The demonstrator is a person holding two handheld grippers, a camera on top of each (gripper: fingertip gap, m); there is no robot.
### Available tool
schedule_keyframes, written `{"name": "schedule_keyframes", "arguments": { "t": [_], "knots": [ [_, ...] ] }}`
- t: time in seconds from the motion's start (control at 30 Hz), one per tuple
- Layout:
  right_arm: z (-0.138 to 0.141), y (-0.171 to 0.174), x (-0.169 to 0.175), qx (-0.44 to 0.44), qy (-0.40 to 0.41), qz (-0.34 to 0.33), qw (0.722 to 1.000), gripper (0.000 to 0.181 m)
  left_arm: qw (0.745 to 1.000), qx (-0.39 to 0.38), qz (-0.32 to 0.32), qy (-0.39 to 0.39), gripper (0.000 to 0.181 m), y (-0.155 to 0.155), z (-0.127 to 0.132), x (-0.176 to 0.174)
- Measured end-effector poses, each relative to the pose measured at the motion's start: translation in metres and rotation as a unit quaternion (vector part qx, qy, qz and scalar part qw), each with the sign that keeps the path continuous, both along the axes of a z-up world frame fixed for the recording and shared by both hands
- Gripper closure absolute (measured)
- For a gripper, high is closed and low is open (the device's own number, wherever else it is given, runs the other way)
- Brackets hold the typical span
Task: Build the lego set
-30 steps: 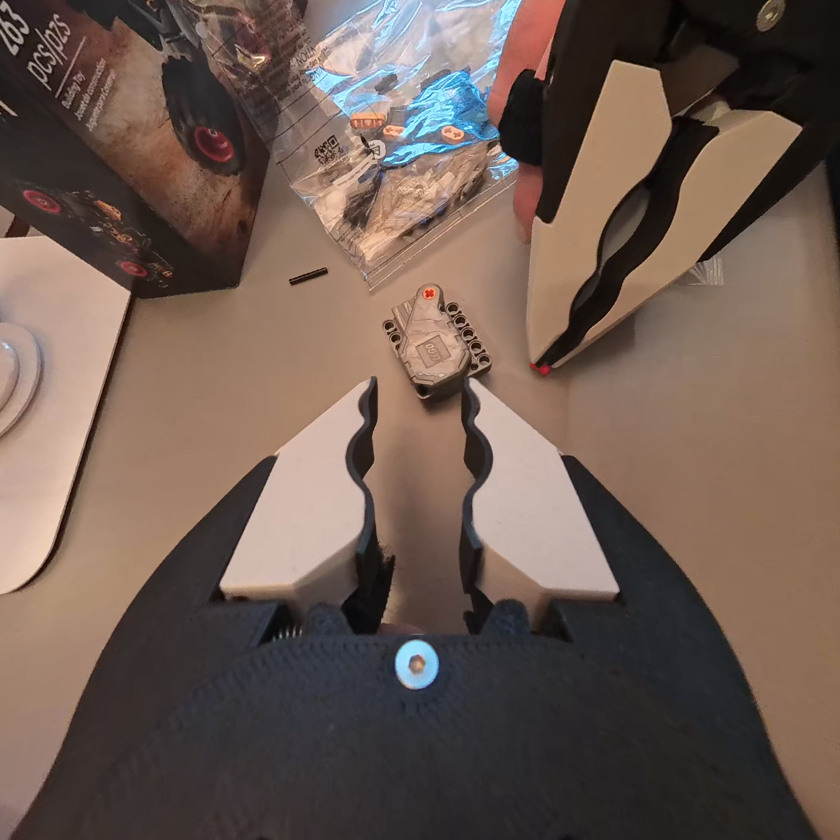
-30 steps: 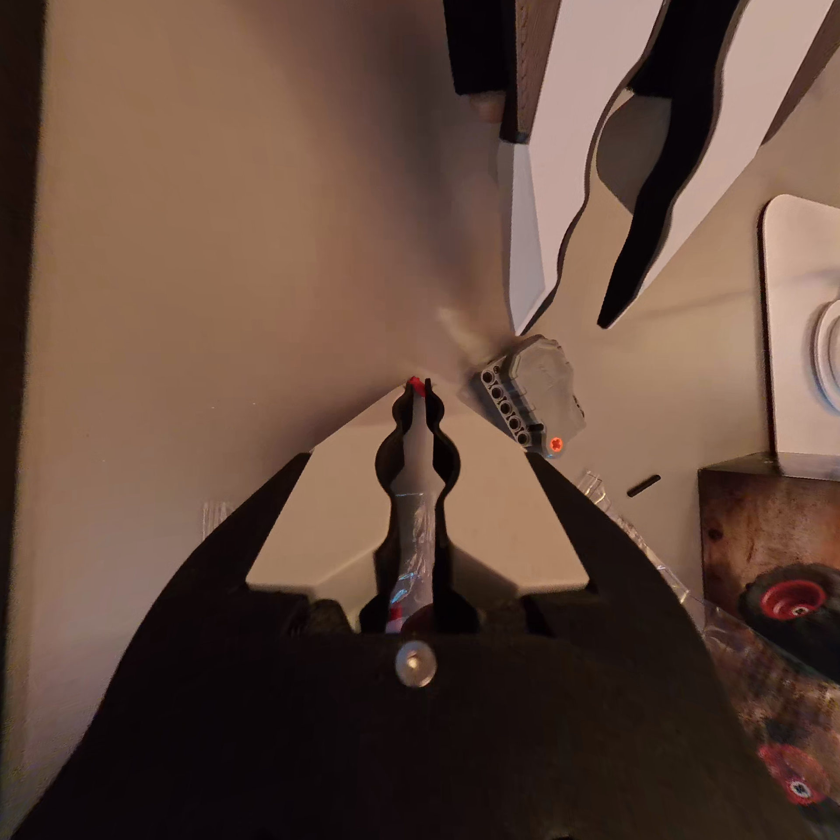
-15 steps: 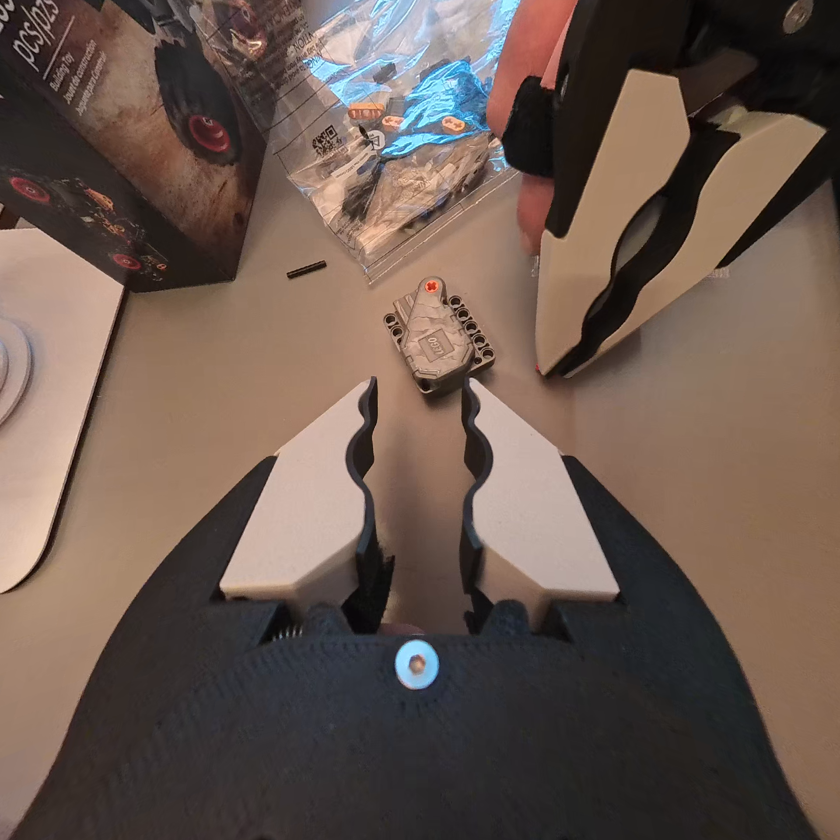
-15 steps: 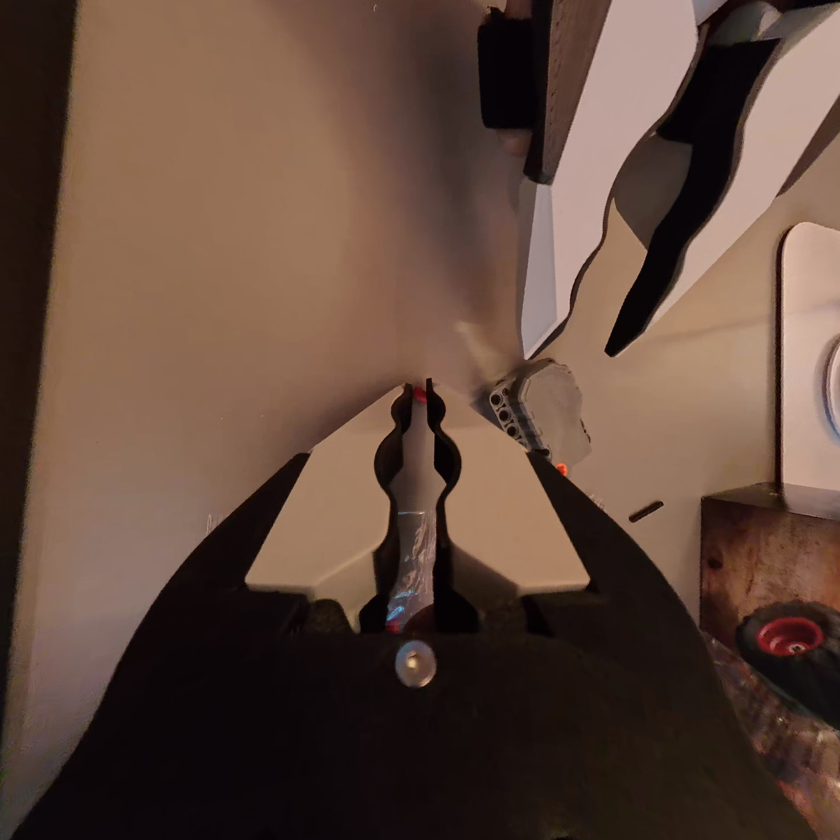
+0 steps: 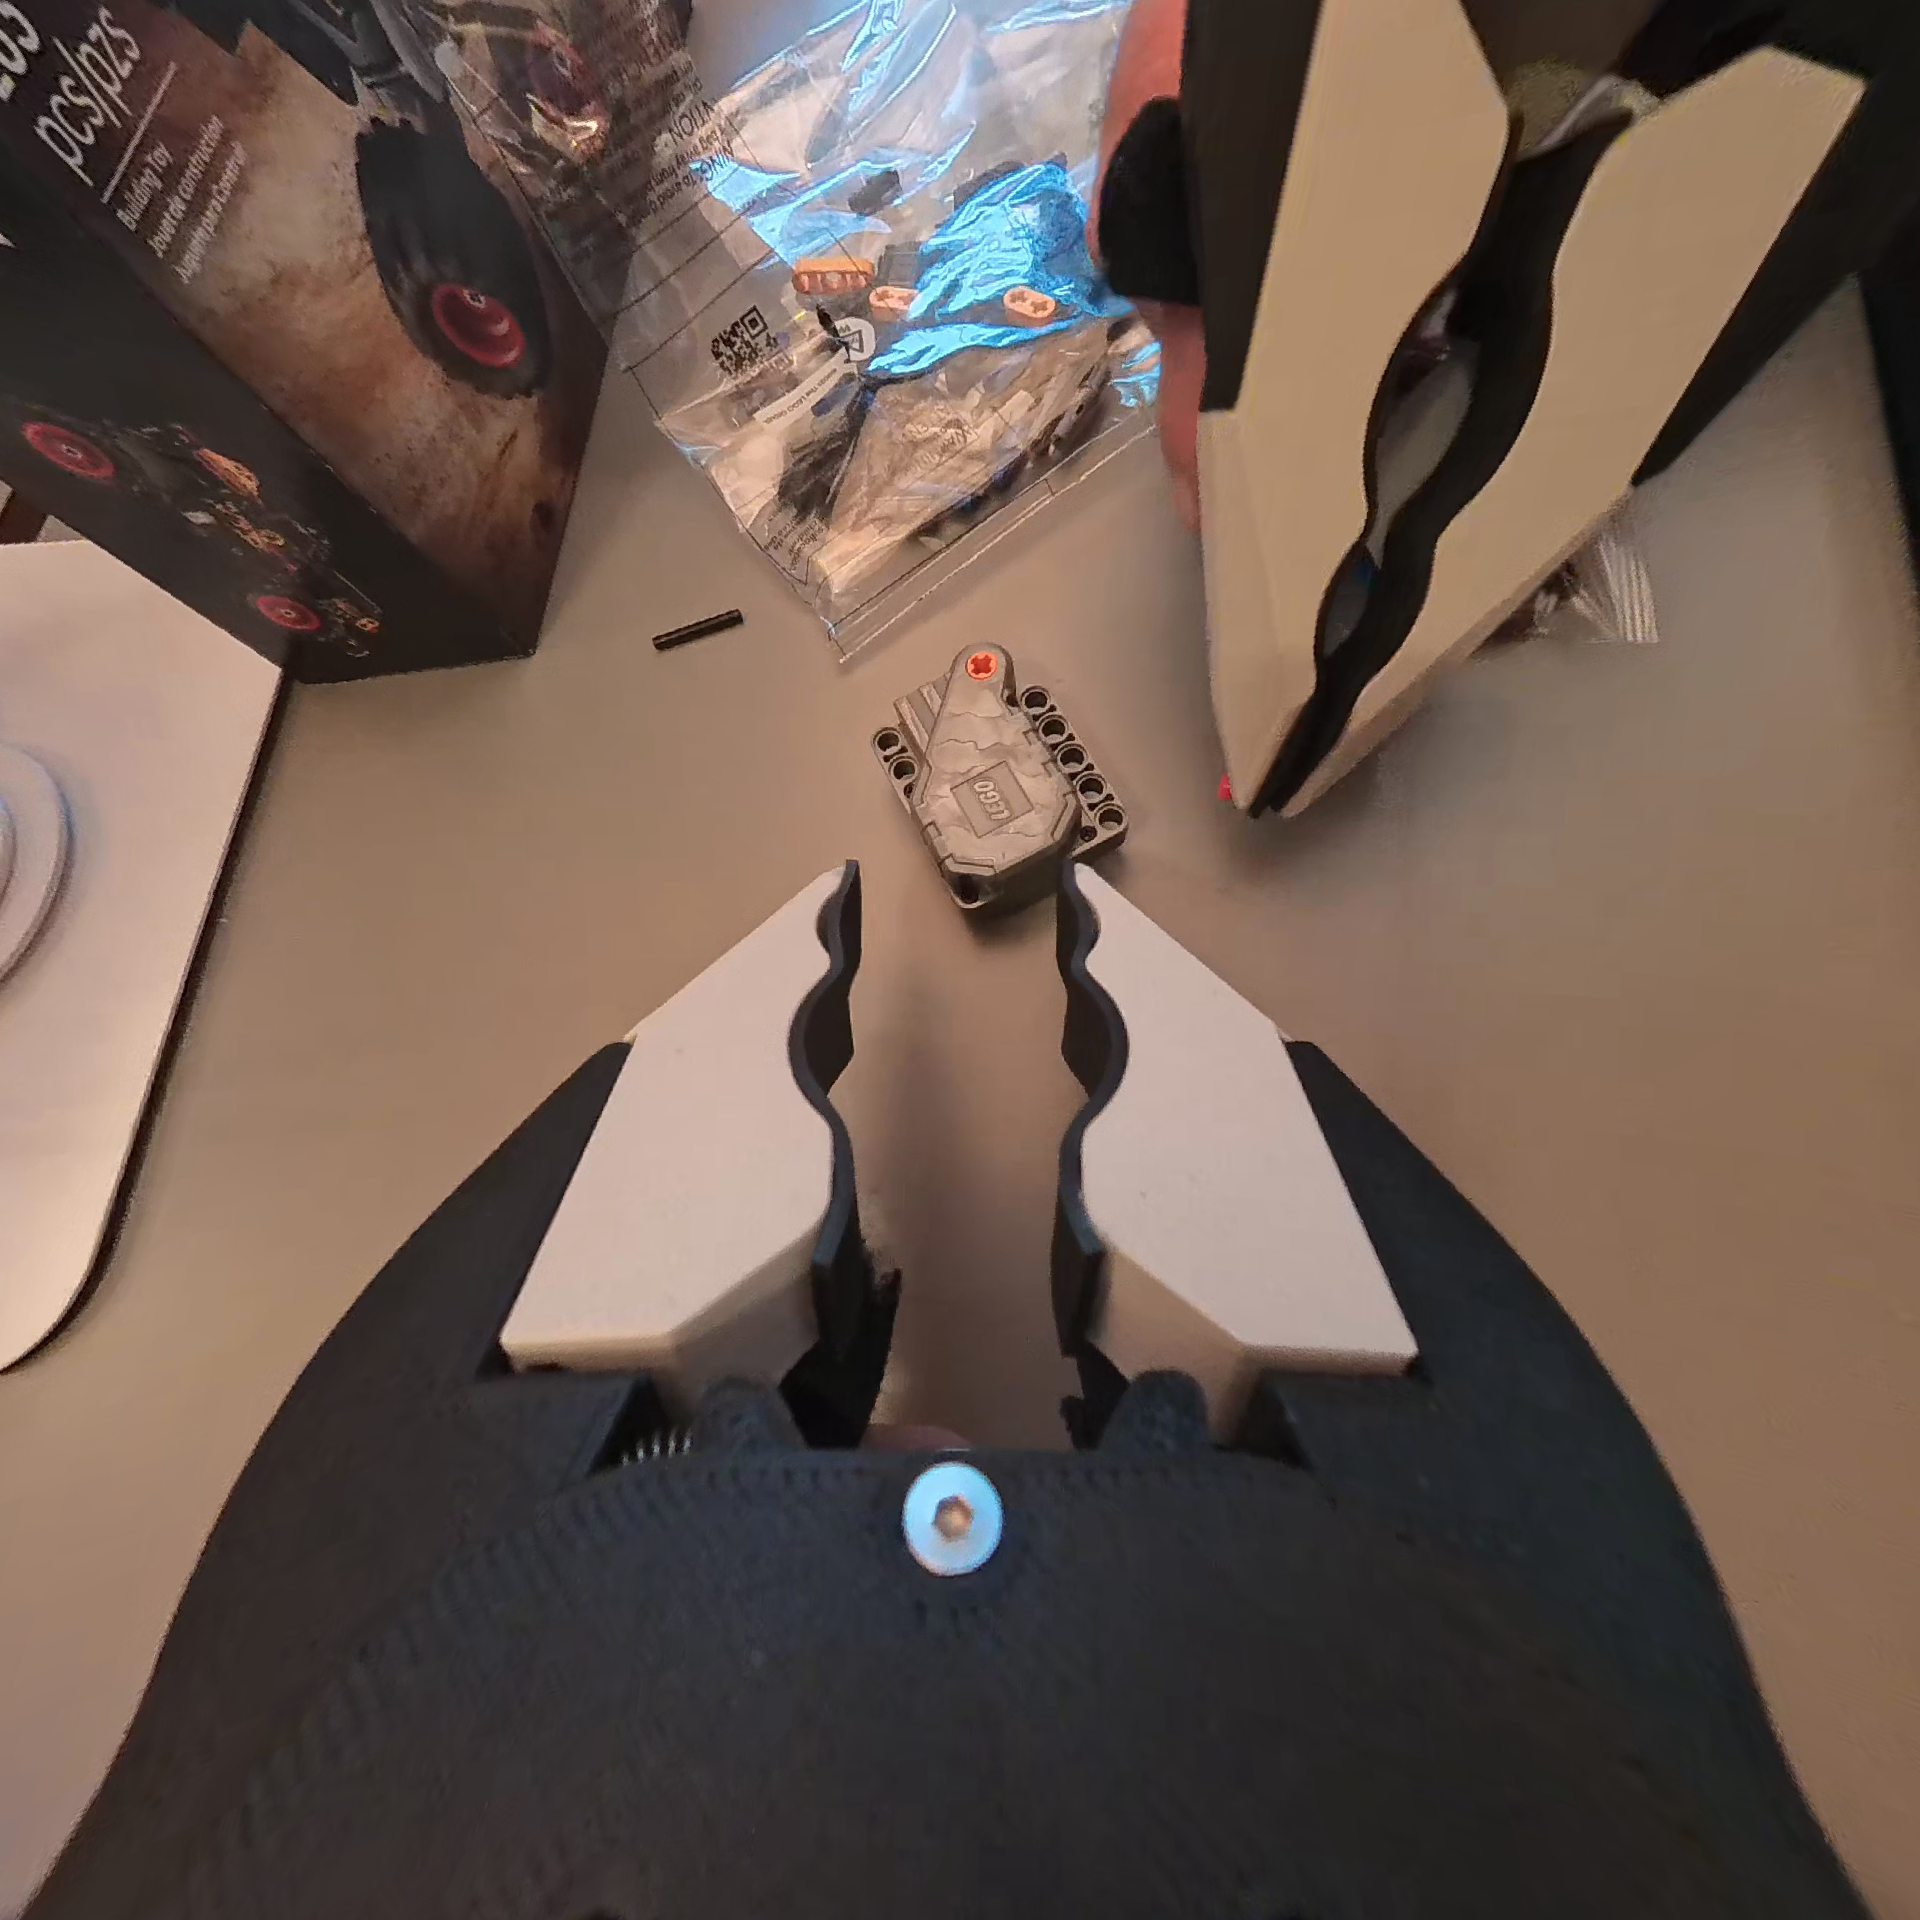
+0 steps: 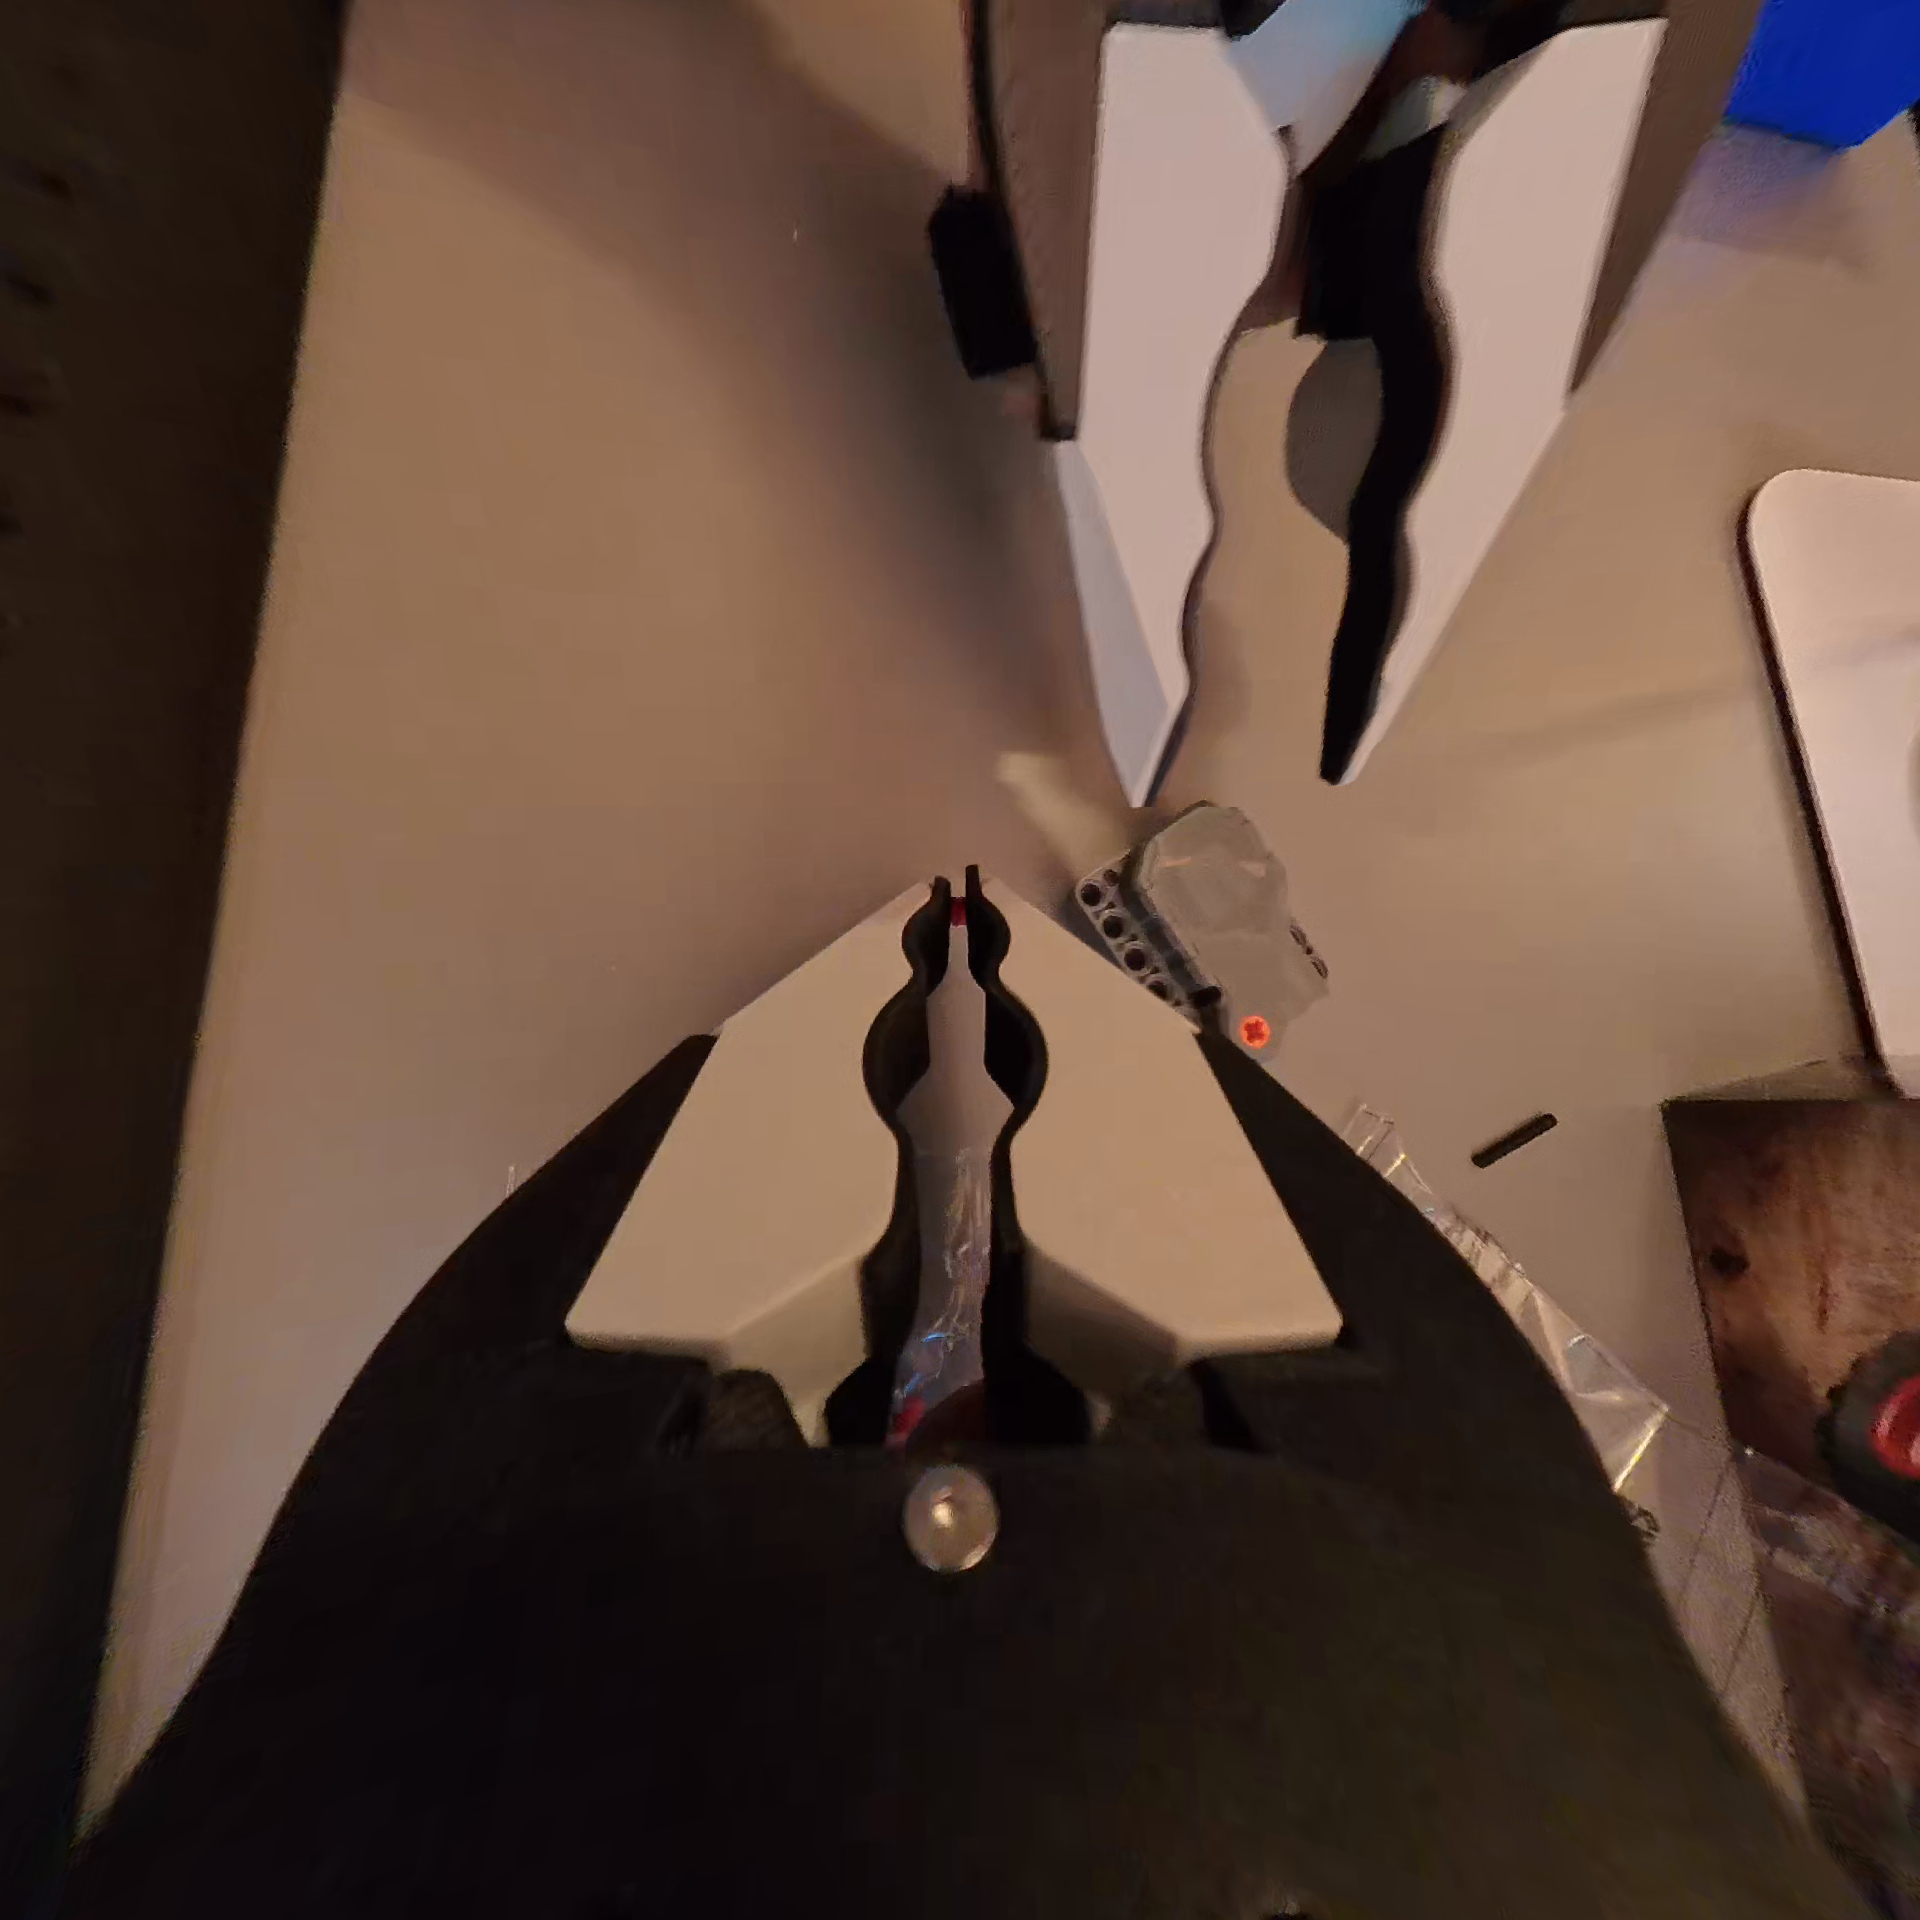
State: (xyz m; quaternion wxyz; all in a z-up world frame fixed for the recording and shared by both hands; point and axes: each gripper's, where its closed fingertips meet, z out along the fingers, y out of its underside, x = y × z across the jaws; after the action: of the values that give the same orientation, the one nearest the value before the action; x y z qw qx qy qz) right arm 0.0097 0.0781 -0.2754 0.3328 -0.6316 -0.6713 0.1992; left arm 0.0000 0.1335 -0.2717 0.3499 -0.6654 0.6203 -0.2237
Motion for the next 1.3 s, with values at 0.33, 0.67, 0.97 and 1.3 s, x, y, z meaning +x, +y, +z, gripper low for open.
{"name": "schedule_keyframes", "arguments": {
  "t": [0.33,0.67,0.97,1.3],
  "knots": [
    [0.015,0.019,-0.003,-0.126,0.102,-0.050,0.985,0.181,1.000,0.000,-0.010,0.008,0.148,-0.005,-0.007,0.005],
    [0.051,0.020,-0.001,-0.198,0.208,-0.058,0.956,0.181,0.998,0.044,0.005,-0.040,0.142,-0.006,0.025,0.012],
    [0.136,0.026,0.014,-0.274,0.435,-0.044,0.857,0.181,0.964,0.022,-0.008,-0.264,0.159,-0.025,0.102,0.042],
    [0.146,0.022,0.016,-0.299,0.468,-0.028,0.831,0.181,0.950,0.024,-0.009,-0.310,0.173,-0.030,0.120,0.044]
  ]
}}
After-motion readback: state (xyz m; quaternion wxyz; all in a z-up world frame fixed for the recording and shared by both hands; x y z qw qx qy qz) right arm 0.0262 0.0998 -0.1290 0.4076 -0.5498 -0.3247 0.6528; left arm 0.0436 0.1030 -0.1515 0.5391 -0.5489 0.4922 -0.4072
